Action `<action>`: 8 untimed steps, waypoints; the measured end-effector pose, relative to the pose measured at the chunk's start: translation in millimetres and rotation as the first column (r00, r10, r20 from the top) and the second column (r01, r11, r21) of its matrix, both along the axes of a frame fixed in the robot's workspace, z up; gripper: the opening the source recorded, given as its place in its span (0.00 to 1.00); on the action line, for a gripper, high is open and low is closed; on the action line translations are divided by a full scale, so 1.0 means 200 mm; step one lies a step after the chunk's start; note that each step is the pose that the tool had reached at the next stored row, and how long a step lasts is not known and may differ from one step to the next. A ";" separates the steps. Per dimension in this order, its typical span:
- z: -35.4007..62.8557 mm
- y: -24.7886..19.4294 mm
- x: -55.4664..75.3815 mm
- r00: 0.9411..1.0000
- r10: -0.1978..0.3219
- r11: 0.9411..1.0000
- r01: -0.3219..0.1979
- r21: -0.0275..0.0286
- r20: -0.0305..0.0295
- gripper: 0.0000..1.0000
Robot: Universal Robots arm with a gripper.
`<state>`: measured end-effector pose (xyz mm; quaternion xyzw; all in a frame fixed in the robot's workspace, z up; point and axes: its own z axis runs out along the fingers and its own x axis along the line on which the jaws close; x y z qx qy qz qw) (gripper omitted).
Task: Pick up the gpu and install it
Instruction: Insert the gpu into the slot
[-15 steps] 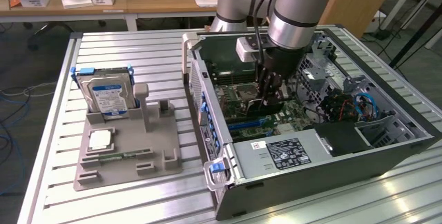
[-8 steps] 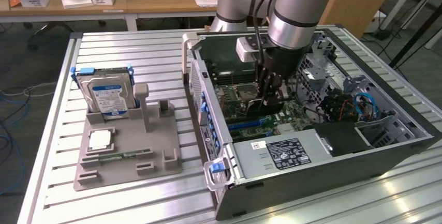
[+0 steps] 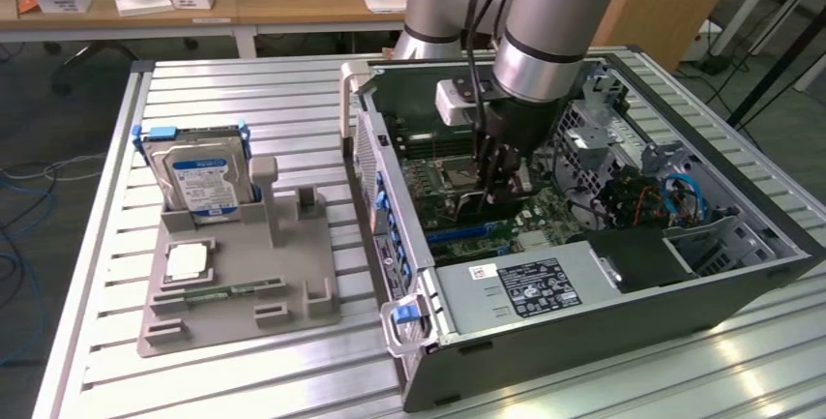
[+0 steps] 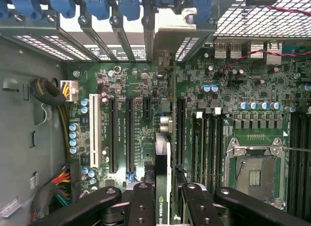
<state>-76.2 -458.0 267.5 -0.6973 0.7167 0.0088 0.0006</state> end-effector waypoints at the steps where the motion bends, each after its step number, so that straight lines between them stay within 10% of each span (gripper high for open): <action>1: -0.013 0.000 -0.01 1.000 0.000 1.000 0.000 0.000 0.000 0.26; 8: -0.037 0.000 -0.03 1.000 0.000 1.000 0.000 0.000 0.000 0.26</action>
